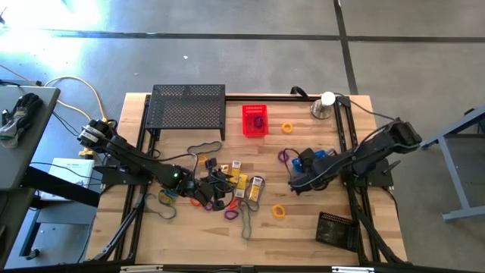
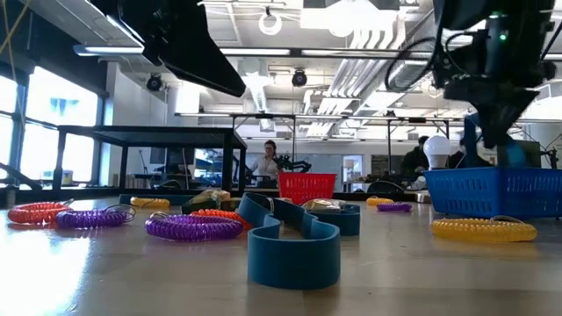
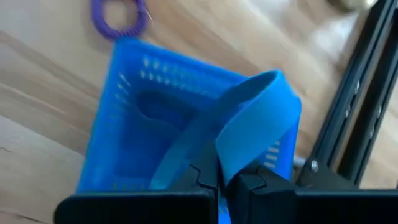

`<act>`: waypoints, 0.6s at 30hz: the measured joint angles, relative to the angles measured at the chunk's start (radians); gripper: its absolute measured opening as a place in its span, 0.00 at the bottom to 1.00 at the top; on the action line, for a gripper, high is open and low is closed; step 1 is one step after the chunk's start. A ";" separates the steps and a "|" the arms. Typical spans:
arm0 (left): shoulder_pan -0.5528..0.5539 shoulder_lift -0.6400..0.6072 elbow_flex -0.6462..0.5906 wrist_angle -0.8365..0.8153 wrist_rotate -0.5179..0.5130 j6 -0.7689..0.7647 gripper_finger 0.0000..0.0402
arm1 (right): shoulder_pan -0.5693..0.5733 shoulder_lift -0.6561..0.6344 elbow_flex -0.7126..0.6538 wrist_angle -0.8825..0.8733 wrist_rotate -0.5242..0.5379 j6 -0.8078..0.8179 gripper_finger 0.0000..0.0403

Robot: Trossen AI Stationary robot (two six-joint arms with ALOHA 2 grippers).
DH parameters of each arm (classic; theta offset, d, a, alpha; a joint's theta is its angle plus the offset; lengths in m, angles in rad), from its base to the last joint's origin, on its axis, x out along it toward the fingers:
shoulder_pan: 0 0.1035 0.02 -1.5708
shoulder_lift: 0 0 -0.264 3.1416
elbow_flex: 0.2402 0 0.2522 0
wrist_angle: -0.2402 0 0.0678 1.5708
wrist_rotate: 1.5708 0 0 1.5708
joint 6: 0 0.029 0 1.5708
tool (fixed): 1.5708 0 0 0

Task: Pick & Place Office Desk Supplies
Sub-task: Put the blue rubber band into the blue bin

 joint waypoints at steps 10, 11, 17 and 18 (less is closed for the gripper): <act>0.000 0.000 0.000 -0.005 0.000 0.000 0.39 | -0.001 0.000 -0.067 0.077 -0.075 -0.010 0.01; 0.000 0.000 0.000 -0.005 0.000 0.000 0.39 | -0.001 0.000 -0.067 0.084 -0.073 -0.031 0.01; 0.000 0.000 0.000 -0.003 0.000 0.000 0.39 | -0.001 0.000 -0.066 0.138 -0.061 -0.124 0.01; 0.000 0.000 0.000 -0.003 0.000 0.000 0.39 | -0.001 0.000 -0.066 0.143 -0.062 -0.127 0.01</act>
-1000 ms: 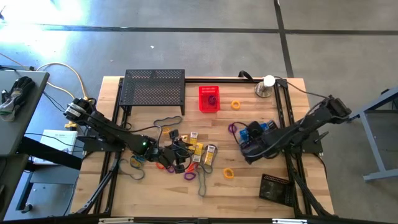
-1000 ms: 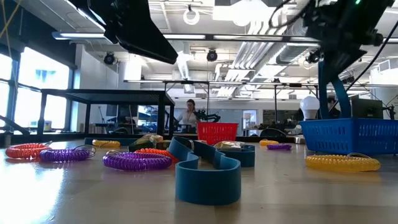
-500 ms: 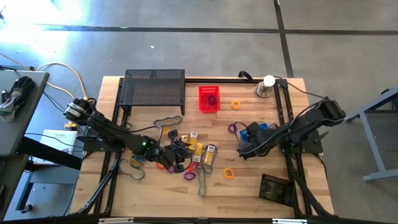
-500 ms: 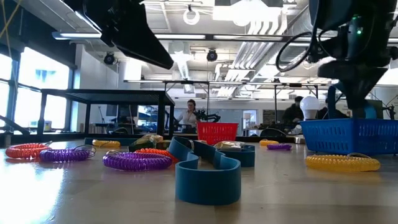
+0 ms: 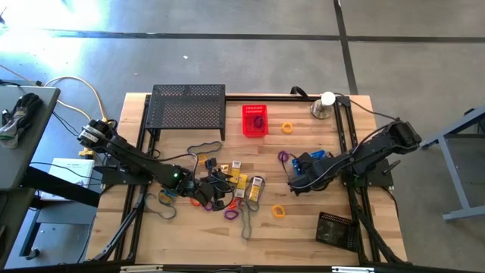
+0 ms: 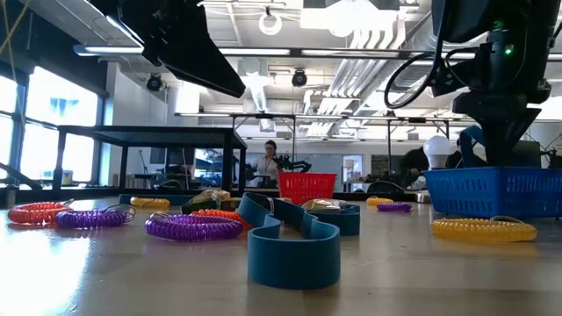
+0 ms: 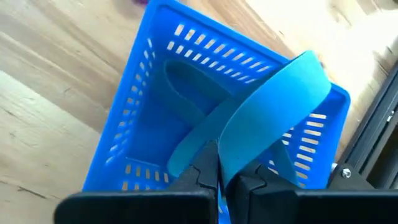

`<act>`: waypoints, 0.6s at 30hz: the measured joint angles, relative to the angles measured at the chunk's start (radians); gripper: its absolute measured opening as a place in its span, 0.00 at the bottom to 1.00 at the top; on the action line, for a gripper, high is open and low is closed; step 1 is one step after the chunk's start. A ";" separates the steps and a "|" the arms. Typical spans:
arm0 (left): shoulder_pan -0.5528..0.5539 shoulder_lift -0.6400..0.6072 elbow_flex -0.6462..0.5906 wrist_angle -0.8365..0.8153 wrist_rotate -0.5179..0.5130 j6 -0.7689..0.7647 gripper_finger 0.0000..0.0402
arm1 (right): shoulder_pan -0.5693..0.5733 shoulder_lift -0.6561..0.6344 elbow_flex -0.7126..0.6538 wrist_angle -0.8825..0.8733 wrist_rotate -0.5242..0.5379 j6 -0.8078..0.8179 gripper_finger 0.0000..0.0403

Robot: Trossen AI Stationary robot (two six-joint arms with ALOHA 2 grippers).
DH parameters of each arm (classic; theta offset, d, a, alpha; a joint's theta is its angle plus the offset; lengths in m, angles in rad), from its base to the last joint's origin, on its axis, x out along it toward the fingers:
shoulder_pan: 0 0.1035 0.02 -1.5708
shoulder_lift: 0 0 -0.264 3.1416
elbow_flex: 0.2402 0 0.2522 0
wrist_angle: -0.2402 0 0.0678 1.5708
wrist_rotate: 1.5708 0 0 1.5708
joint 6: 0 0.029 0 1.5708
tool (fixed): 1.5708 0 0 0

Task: Pick & Place Office Desk Supplies
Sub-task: Put the blue rubber band into the blue bin

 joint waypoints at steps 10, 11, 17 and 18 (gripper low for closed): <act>0.000 0.000 0.000 0.000 0.000 0.000 0.39 | -0.001 0.000 0.000 0.010 -0.081 -0.046 0.05; 0.000 0.000 0.000 0.000 0.000 0.000 0.39 | -0.004 0.000 0.000 0.000 -0.108 -0.047 0.05; 0.000 0.000 0.000 0.000 0.000 0.000 0.39 | -0.034 0.000 0.000 -0.116 -0.172 -0.187 0.02; 0.000 0.000 0.000 0.000 0.000 0.000 0.39 | -0.034 0.000 0.000 -0.122 -0.170 -0.227 0.01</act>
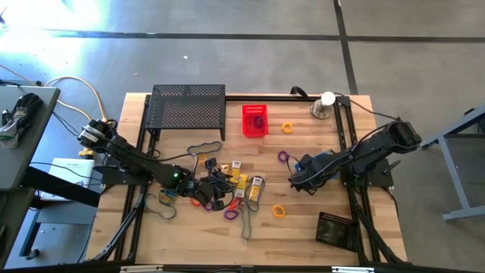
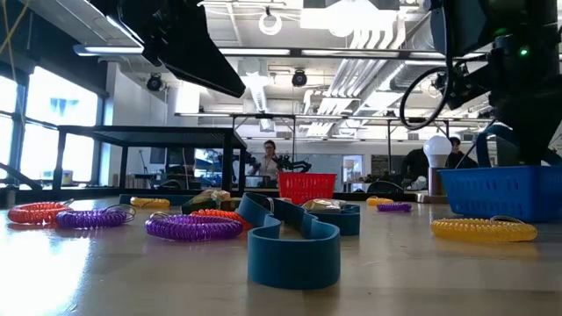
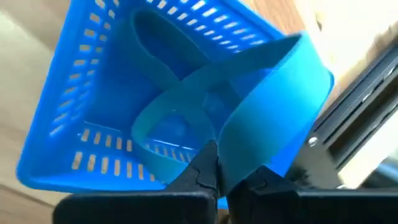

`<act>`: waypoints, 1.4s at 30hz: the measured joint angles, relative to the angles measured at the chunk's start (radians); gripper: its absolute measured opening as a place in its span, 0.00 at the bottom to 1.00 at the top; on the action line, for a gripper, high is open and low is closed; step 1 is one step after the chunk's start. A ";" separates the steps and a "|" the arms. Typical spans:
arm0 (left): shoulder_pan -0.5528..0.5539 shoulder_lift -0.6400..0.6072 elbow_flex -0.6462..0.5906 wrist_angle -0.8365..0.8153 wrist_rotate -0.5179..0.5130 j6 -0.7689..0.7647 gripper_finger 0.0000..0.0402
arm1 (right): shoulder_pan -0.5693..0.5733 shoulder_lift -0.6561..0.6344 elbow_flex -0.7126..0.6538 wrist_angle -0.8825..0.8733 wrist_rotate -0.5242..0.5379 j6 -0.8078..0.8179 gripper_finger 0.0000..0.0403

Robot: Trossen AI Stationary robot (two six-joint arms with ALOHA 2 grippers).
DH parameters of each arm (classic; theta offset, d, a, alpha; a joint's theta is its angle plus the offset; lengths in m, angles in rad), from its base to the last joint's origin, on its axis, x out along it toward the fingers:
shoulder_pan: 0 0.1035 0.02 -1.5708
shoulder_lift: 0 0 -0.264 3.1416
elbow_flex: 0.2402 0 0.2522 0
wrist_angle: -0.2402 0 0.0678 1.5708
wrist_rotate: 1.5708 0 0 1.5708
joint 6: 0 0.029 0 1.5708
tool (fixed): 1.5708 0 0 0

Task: Pick & Place Office Desk Supplies
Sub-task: Put the blue rubber band into the blue bin

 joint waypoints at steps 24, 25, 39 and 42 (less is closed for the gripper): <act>0.003 0.000 0.000 0.000 0.000 0.000 0.39 | 0.096 0.000 0.000 0.049 0.049 -0.484 0.01; 0.003 0.000 0.000 0.000 0.000 0.000 0.39 | 0.095 0.000 0.000 0.049 0.027 -0.429 0.01; 0.004 0.000 0.000 0.000 0.000 0.005 0.39 | 0.060 -0.001 0.000 0.050 -0.079 0.138 0.01; 0.009 0.000 0.000 -0.001 0.000 0.026 0.39 | 0.063 -0.005 0.000 0.050 -0.098 0.244 0.01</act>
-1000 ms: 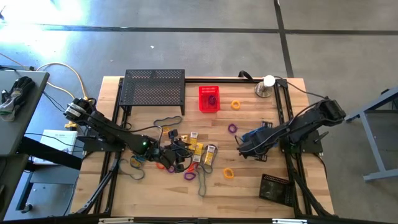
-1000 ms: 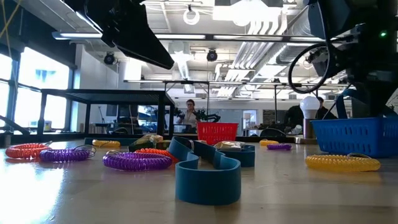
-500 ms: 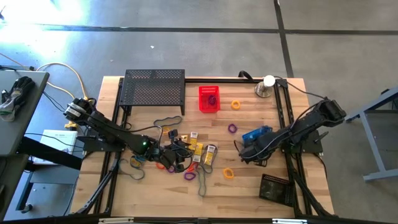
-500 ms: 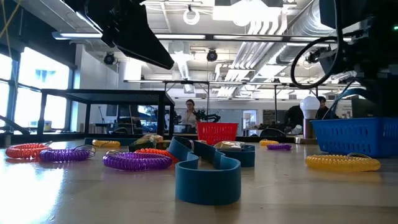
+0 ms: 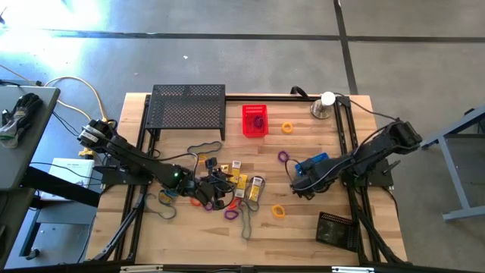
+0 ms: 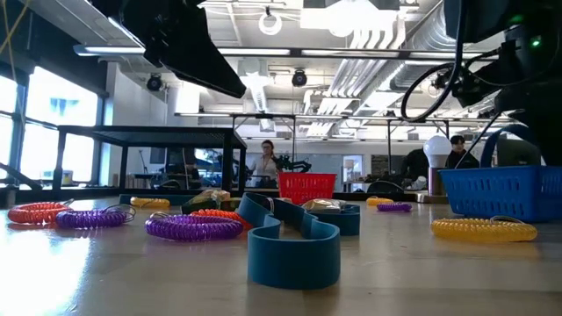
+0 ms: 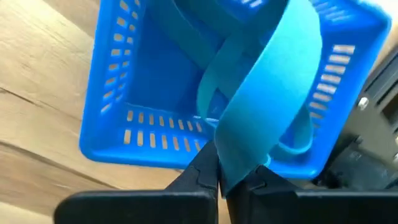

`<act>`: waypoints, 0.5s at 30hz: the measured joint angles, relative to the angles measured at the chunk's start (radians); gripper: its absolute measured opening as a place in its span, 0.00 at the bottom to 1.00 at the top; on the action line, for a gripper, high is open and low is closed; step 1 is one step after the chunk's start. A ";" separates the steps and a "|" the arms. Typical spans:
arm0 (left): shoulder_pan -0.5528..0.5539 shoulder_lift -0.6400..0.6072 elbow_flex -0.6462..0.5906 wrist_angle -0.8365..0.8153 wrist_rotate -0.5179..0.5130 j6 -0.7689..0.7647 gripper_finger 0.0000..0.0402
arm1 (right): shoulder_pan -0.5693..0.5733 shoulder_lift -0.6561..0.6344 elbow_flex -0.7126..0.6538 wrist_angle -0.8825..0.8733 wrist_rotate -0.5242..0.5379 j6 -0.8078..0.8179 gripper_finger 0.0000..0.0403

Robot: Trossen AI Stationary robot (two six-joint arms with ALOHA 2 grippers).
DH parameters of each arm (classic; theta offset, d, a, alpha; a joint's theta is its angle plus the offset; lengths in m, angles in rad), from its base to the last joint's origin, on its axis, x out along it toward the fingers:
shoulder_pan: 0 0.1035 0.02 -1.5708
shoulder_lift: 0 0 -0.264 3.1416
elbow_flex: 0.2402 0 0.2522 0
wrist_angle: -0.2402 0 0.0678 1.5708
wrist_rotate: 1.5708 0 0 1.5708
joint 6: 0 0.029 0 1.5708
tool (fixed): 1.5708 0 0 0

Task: Pick & Place Office Desk Supplies
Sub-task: Put the blue rubber band into the blue bin

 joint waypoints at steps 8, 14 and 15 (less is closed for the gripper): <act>0.021 0.000 0.000 -0.046 -0.001 0.061 0.39 | 0.008 -0.036 0.000 -0.011 0.046 0.180 0.01; 0.084 0.000 -0.001 -0.111 0.000 0.132 0.39 | 0.035 -0.123 0.000 -0.023 0.096 0.421 0.01; 0.099 0.000 -0.001 -0.113 0.000 0.150 0.39 | 0.038 -0.138 0.000 -0.020 0.095 0.470 0.01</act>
